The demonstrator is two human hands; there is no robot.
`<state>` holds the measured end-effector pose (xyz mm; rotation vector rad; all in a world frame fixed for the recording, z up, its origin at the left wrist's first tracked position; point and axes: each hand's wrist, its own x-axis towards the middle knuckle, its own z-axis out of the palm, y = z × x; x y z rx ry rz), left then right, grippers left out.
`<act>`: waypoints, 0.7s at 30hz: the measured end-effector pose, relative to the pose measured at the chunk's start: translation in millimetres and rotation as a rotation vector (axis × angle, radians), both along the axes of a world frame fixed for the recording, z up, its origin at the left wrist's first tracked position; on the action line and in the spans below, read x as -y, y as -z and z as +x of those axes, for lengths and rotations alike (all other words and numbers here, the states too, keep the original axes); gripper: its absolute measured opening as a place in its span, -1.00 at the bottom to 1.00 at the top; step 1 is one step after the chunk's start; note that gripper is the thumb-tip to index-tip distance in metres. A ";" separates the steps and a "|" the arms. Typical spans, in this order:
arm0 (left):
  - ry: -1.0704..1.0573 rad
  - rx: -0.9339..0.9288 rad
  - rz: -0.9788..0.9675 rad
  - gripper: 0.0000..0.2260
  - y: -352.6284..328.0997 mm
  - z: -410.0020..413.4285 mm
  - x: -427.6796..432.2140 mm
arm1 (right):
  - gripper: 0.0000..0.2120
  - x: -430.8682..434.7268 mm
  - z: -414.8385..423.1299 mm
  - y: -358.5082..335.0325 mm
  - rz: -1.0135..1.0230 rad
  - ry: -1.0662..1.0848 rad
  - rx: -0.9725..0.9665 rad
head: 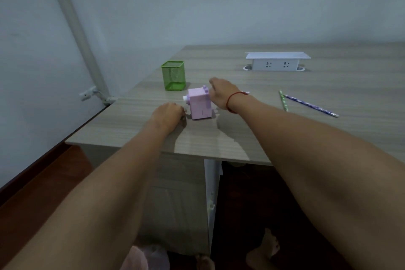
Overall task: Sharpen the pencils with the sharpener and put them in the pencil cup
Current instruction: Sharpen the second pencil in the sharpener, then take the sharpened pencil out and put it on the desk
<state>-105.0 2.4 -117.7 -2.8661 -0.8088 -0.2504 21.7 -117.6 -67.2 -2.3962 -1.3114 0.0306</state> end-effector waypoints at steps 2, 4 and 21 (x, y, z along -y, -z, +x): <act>-0.019 0.025 -0.031 -0.77 -0.3 -2.4 4.8 | -0.68 8.2 1.9 -0.7 -0.186 0.030 0.073; -0.066 0.092 -0.105 -0.76 -2.5 -4.9 8.9 | -0.66 11.8 0.2 -0.3 -0.233 0.010 0.147; 0.070 0.599 -0.455 -0.69 -29.9 24.3 35.9 | -0.74 49.6 33.5 0.4 -0.255 -0.078 0.384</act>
